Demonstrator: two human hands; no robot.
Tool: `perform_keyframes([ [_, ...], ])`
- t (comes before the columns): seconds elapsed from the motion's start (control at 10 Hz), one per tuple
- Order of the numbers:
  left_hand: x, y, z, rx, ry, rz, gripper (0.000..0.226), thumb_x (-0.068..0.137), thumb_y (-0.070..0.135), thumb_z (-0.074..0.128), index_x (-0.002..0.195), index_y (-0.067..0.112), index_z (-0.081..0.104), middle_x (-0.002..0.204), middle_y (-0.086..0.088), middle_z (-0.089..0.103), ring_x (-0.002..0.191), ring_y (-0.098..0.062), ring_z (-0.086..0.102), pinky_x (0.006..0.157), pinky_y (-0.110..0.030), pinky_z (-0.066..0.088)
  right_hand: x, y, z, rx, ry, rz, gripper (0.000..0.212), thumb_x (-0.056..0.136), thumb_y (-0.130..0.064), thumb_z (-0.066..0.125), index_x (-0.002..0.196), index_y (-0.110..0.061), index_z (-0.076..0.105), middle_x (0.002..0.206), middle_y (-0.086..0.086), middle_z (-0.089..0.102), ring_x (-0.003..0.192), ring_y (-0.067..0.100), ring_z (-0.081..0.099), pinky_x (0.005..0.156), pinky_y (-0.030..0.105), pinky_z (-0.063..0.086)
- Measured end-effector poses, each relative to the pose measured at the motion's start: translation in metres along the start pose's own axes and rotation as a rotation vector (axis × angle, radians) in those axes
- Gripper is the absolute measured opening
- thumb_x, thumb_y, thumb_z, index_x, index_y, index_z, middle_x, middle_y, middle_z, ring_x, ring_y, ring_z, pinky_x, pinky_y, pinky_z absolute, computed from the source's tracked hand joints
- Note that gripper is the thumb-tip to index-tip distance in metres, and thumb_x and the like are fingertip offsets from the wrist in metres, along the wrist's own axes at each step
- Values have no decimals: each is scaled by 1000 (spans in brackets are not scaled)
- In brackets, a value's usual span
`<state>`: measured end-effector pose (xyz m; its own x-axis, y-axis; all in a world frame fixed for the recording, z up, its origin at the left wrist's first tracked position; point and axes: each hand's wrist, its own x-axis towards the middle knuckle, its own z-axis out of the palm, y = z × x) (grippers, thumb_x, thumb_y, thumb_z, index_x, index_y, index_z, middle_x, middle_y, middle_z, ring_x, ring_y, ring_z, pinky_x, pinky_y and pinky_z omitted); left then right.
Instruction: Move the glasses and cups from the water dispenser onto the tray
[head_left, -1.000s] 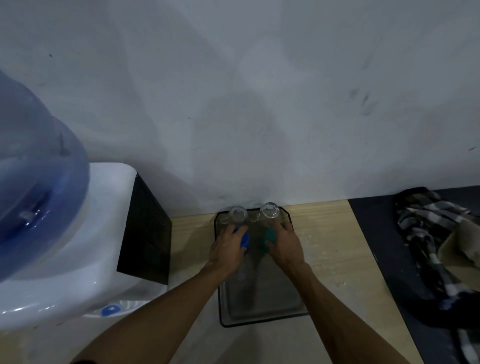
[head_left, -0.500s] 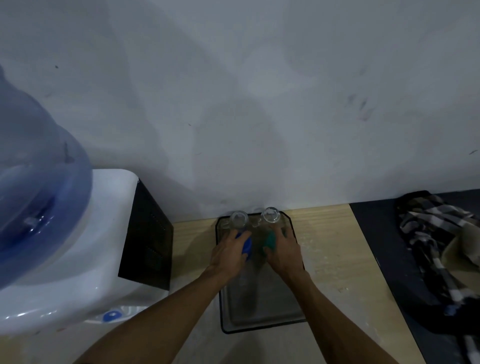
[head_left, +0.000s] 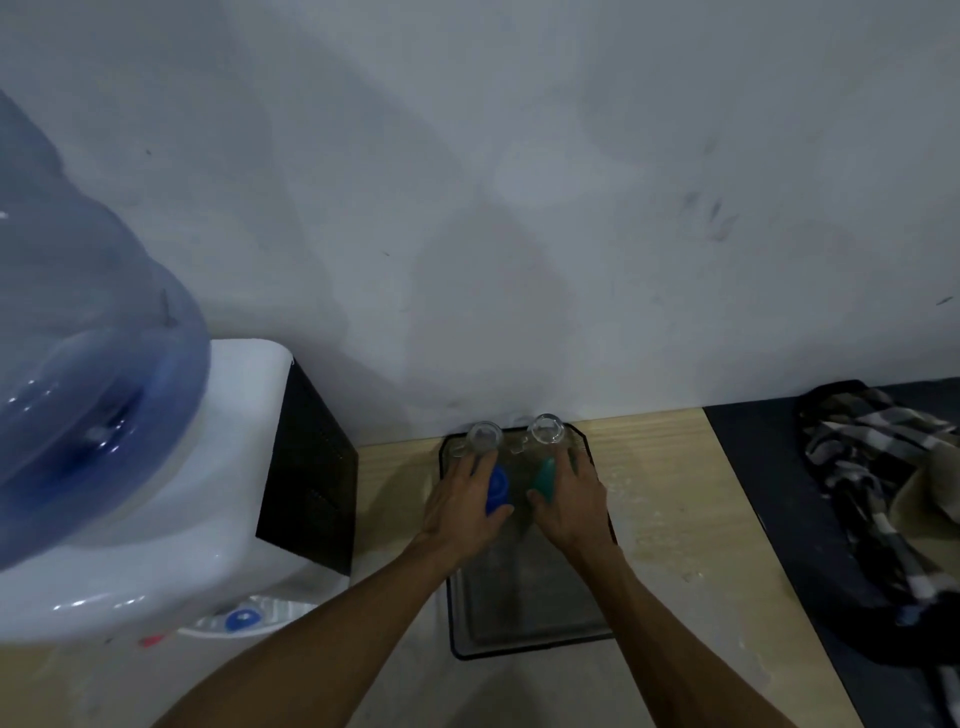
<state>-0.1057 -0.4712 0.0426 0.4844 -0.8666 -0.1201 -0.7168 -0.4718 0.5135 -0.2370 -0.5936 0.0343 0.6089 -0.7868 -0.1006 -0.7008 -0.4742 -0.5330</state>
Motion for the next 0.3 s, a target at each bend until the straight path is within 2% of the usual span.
perform_keyframes([
  [0.2,-28,4,-8,-15,89,23,85,82,47,68,154,20,32,153,-6,41,134,-25,45,105,-42,47,-26,-11,-9,13,52,-58,84,83,-30,76,155,-16,35,162,17,33,150,37,30,118,54,31],
  [0.3,-44,4,-6,-29,141,43,81,81,49,65,151,24,34,149,-5,44,130,-26,49,101,-42,49,-37,-12,-7,27,85,-101,84,85,-33,77,155,-15,36,164,18,31,153,38,27,120,56,31],
])
